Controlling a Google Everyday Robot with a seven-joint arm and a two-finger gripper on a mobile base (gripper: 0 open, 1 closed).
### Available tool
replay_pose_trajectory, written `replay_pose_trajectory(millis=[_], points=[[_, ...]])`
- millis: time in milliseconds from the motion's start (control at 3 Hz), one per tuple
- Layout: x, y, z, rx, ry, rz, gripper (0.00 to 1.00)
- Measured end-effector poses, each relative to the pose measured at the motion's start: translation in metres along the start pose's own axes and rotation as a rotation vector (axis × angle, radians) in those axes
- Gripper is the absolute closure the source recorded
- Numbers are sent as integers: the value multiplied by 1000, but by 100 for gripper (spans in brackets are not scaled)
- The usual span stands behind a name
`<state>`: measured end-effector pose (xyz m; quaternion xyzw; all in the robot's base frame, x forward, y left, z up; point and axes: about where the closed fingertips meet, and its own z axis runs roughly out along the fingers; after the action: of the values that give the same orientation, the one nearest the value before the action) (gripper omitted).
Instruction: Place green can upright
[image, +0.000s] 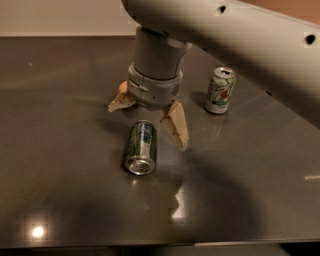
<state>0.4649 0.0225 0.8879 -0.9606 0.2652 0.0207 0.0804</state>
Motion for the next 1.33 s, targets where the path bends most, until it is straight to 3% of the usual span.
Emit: replay_pose_trajectory(millis=[667, 1333], points=[[2, -3, 33, -83, 45, -217, 0], [8, 1, 51, -143, 98, -324, 0]])
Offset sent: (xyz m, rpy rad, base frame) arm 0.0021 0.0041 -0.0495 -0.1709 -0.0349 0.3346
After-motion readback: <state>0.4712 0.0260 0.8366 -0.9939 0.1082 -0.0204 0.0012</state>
